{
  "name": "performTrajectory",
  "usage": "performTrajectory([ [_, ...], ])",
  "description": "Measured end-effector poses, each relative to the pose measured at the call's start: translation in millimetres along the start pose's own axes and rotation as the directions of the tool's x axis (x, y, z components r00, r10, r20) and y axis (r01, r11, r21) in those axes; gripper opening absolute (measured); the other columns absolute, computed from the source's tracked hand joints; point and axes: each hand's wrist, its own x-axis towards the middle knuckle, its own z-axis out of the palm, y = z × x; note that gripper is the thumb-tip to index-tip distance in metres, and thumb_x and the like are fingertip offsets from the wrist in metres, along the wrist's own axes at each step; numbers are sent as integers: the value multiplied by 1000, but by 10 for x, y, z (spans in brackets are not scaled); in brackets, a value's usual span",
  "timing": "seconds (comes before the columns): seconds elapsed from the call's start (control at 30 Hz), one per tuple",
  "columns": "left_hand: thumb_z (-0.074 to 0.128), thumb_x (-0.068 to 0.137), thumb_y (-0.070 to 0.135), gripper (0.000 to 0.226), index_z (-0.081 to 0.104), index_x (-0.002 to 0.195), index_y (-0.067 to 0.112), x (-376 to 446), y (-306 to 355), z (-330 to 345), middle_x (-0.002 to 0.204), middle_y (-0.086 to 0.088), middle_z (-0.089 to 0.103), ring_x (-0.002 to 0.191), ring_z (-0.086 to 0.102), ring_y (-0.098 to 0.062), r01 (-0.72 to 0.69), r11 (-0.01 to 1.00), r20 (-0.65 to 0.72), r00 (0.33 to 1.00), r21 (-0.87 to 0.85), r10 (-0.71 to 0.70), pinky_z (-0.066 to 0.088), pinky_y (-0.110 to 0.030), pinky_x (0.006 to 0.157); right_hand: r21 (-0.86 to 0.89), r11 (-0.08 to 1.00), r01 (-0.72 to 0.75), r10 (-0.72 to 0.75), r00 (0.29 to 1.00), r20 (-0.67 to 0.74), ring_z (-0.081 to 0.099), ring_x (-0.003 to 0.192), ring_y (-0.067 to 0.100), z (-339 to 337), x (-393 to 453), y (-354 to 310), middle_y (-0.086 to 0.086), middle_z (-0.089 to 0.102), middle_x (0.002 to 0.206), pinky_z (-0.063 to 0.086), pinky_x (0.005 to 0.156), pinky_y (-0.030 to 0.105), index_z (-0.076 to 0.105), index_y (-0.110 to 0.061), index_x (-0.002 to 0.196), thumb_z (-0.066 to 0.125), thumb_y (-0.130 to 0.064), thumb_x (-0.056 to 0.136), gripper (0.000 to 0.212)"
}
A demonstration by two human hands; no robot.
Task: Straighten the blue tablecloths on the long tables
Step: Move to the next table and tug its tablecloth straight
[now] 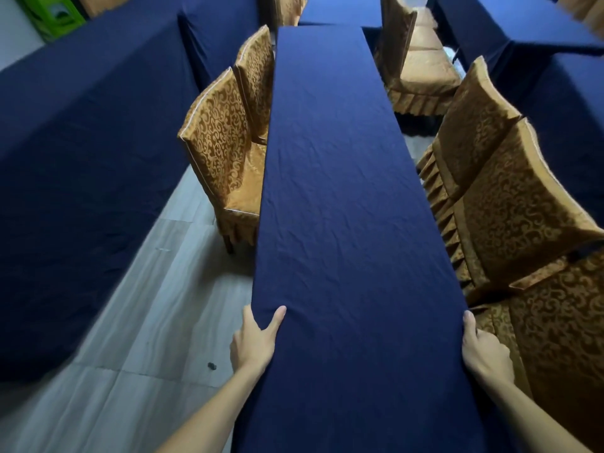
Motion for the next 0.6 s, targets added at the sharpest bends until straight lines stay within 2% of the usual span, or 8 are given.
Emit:
performTrajectory([
  [0.07, 36, 71, 93, 70, 41, 113, 37, -1, -20, 17, 75, 6, 58, 64, 49, -13, -26, 999, -48, 998, 47, 28, 37, -36, 53, -11, 1000, 4, -4, 1000, 0, 60, 88, 35, 19, 4, 22, 16, 66, 104, 47, 85, 47, 70, -22, 104, -9, -92, 70, 111],
  [0.2, 29, 75, 89, 71, 41, 107, 26, 38, -73, 37, 73, -3, 59, 65, 54, -22, -66, 993, -75, 994, 101, 74, 44, -38, 57, -6, 1000, 14, -14, 1000, -13, 60, 82, 33, 29, -6, 33, 12, 65, 93, 50, 85, 47, 68, -22, 84, -13, -92, 66, 109],
  [0.4, 27, 78, 87, 68, 40, 104, 25, 88, -187, -25, 76, -4, 58, 70, 55, -28, -119, 985, -76, 989, 129, 129, 47, -41, 62, -4, 1000, 18, -18, 999, -40, 60, 86, 33, 46, -163, 22, 13, 65, 99, 49, 86, 47, 68, -24, 89, -12, -91, 69, 106],
  [0.5, 28, 79, 86, 68, 40, 103, 24, 144, -245, -86, 76, -4, 55, 70, 54, -30, -130, 984, -69, 988, 120, 139, 46, -42, 64, 12, 999, 46, -45, 997, -62, 56, 87, 33, 61, -303, -24, 16, 64, 105, 43, 81, 44, 70, -20, 96, -9, -88, 73, 107],
  [0.6, 28, 79, 87, 70, 41, 105, 24, 235, -294, -160, 76, -3, 53, 73, 54, -31, -132, 982, -70, 987, 134, 143, 46, -42, 65, 15, 999, 45, -43, 996, -72, 57, 90, 35, 92, -405, -92, 16, 63, 105, 43, 81, 45, 69, -18, 96, -6, -86, 77, 103],
])
